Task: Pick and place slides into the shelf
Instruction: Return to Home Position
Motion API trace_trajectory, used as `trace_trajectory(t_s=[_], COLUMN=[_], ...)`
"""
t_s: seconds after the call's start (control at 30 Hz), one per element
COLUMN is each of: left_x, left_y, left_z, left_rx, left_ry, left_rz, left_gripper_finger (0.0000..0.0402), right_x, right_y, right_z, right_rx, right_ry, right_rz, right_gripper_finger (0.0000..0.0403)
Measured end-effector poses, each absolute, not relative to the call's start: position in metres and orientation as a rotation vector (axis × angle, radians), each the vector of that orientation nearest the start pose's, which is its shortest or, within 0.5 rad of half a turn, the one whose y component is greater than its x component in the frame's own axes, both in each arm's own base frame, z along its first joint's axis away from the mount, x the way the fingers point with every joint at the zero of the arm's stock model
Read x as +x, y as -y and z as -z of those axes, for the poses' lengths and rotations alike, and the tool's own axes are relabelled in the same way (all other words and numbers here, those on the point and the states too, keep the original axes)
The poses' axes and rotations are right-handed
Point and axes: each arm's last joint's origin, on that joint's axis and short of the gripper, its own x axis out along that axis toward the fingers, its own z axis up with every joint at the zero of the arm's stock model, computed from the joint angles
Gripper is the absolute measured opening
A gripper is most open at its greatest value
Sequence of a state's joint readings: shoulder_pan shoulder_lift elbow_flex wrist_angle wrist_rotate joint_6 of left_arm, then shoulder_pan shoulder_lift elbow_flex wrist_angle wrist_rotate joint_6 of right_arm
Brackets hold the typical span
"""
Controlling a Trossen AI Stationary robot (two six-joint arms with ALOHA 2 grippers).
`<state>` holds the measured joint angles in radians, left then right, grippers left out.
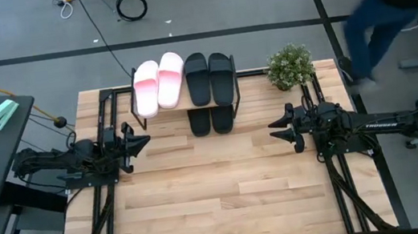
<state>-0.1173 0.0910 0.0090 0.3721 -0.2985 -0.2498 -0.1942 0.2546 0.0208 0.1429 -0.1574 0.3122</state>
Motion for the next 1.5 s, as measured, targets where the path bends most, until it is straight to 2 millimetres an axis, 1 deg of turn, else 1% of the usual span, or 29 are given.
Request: trace_trajectory(t_s=[0.4, 0.7, 1.07, 1.37, 1.5], left_x=[0.098, 0.098, 0.098, 0.098, 0.0981], left_y=[0.003, 0.003, 0.003, 0.003, 0.003], left_z=[-0.1942, -0.1941, -0.194, -0.194, -0.1939], left_rx=[-0.307, -0.307, -0.307, -0.307, -0.307], left_ry=[0.305, 0.305, 0.304, 0.304, 0.304], left_rz=[-0.144, -0.144, -0.144, -0.144, -0.144], left_gripper_finger=[0.0036, 0.0023, 0.0036, 0.0024, 0.0026], right_x=[0.1115, 0.1115, 0.1115, 0.1115, 0.1115], right_y=[0.0173, 0.0173, 0.0173, 0.0173, 0.0173], right_z=[-0.1631, -0.1636, -0.1636, -0.1636, -0.1636], right_rx=[0.328, 0.328, 0.328, 0.328, 0.327], right_ry=[-0.082, -0.081, -0.081, -0.081, -0.081], right_rz=[0.051, 0.05, 0.05, 0.05, 0.05], right_gripper_finger=[0.0177, 0.0177, 0.0177, 0.0177, 0.0177])
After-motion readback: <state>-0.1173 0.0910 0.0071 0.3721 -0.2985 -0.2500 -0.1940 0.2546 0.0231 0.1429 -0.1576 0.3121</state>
